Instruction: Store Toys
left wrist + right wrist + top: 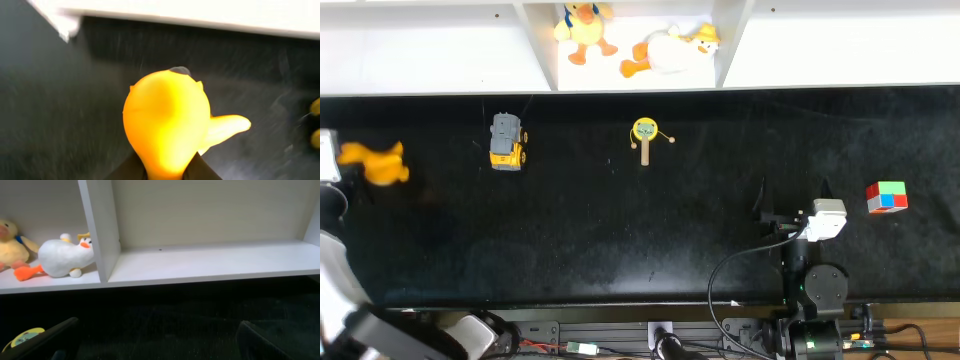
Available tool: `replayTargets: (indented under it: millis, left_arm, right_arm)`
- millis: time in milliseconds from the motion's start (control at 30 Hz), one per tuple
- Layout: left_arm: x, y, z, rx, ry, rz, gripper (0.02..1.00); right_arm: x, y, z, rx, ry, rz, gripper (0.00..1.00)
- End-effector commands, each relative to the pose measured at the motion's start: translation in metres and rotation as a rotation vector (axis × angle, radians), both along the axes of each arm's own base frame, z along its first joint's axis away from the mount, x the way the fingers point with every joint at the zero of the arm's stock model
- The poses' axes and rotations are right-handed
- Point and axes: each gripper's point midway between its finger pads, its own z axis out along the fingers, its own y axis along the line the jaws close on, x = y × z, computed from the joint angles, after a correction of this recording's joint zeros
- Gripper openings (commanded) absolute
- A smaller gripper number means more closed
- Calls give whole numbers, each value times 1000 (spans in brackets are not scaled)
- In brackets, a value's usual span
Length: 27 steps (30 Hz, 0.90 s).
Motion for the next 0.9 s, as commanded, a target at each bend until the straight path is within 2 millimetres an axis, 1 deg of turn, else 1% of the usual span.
replayTargets:
  millis: [33,133,167,200,267,433,633,767,900]
  left_arm:
    - [26,-10,60,-17,-141,66,121]
    - [41,-16,79,-24,-187,60,110]
    - [45,-15,84,-22,-205,73,110]
    - [49,-11,94,-30,-241,132,117]
    - [50,-8,99,-51,-263,194,121]
    - [51,-8,101,-87,-279,228,106]
    - [47,2,99,-91,-278,309,119]
    - [52,4,94,-115,-278,322,119]
    - [60,9,85,-113,-235,344,123]
  right_arm:
    - [0,0,-3,1,-2,2,996]
    - [0,0,-3,0,-2,2,996]
    - [0,0,-3,0,-2,2,996]
    - [0,0,-3,1,-2,2,996]
    - [0,0,-3,0,-2,2,996]
    - [0,0,-3,1,-3,2,996]
    - [0,0,-3,0,-3,2,996]
    - [0,0,-3,0,-3,2,996]
    - [0,0,-3,0,-2,2,996]
